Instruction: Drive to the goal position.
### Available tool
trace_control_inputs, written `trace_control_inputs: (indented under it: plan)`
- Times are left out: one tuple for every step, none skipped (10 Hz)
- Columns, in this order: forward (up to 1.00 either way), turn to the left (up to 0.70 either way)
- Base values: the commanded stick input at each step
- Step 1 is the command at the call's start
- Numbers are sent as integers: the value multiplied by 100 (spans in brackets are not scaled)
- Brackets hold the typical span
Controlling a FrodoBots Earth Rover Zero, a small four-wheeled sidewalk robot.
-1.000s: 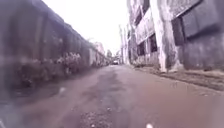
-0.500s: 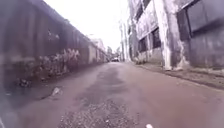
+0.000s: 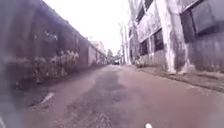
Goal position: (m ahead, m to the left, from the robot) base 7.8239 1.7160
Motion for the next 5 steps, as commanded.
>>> trace_control_inputs:
  plan:
    - [60,0]
    - [60,0]
    - [60,0]
    - [60,0]
    - [60,0]
